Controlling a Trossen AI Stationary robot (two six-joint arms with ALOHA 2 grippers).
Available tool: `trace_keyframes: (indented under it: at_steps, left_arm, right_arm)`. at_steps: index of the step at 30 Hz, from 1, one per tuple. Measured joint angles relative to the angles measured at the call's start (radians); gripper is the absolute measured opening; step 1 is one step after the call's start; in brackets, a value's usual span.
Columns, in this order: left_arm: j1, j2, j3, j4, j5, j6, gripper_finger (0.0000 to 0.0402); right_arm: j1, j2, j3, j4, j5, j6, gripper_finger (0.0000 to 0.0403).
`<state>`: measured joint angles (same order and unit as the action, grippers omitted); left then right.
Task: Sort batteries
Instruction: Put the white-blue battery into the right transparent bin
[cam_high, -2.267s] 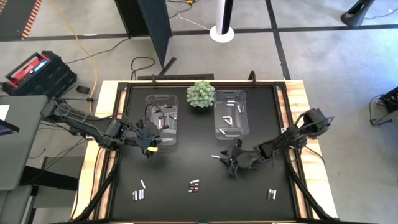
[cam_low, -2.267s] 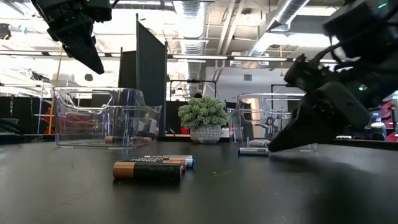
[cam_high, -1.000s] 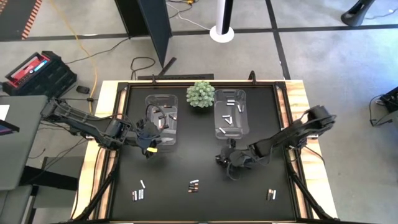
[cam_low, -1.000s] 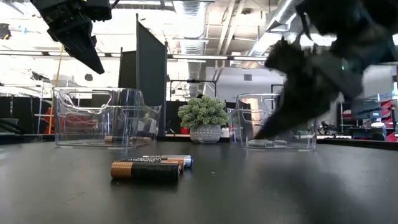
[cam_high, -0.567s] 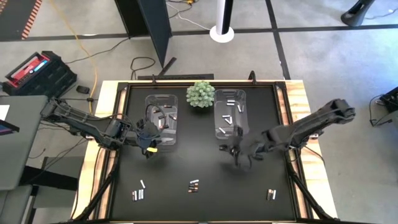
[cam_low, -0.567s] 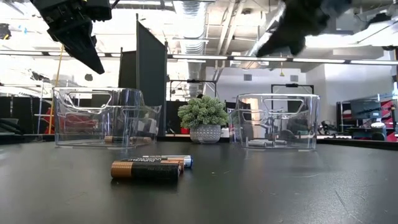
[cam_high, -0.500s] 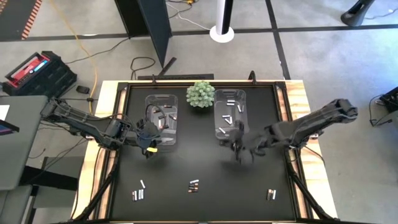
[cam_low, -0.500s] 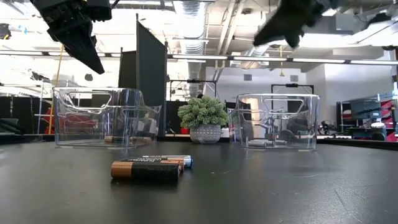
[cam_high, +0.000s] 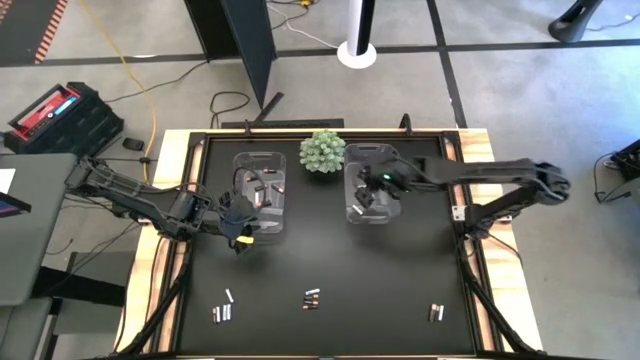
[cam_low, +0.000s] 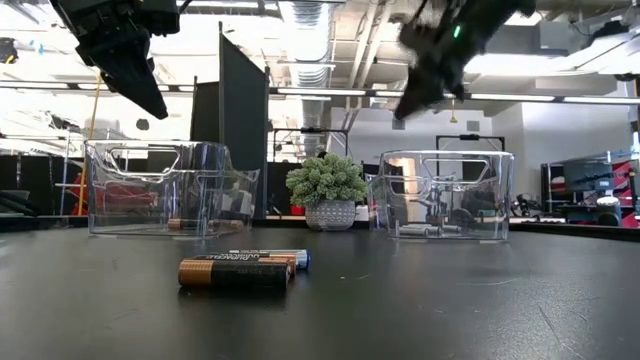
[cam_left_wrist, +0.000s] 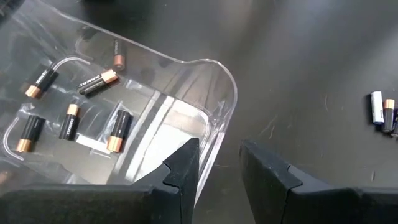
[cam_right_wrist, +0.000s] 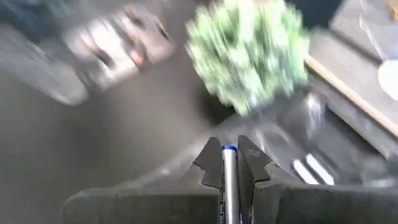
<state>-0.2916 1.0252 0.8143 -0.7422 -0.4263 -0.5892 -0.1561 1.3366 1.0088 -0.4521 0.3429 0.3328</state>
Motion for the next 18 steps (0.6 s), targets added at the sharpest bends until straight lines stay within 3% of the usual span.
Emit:
trace_keyframes:
  at_steps: [9,18]
  left_arm:
    - [0.0,0.0,0.0,0.0,-0.004,-0.003,0.0112]
    - [0.0,0.0,0.0,-0.001,-0.035,-0.002,0.0112]
  right_arm:
    - [-0.162,0.257,-0.001,-0.035,-0.044,0.052,0.0024]
    - [-0.249,0.395,-0.001,-0.005,-0.11,0.102,0.0031]
